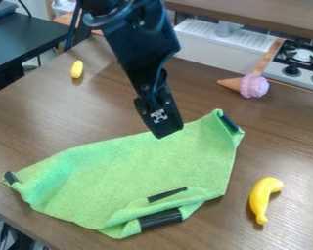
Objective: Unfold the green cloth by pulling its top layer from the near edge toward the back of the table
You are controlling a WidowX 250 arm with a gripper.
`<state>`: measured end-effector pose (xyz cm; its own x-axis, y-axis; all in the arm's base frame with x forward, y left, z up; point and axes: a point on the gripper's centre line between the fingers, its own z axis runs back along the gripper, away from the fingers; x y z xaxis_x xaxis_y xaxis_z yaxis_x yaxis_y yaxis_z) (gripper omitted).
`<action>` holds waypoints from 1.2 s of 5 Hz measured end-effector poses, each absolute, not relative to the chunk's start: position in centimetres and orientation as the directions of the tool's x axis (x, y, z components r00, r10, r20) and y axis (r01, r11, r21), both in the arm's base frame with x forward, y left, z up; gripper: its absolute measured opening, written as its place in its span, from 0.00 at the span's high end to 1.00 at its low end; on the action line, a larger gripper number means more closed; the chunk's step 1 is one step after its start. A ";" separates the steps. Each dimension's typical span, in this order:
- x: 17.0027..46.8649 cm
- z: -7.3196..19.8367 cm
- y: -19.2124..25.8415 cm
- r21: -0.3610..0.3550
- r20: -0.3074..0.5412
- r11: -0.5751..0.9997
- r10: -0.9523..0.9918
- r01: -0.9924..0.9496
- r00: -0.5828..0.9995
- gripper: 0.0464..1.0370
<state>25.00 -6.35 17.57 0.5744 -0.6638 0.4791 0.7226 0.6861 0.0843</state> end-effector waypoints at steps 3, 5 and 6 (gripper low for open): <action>25.3 14.2 -5.4 0.090 0.402 0.698 -0.678 0.710 0.616 0.04; 24.7 12.1 -4.7 0.117 0.355 0.680 -0.710 0.724 0.609 0.04; 24.3 10.6 -4.6 0.114 0.331 0.663 -0.728 0.740 0.601 0.04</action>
<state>24.29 -4.60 10.64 0.6007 -0.7276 0.3312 0.7400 0.6629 0.1140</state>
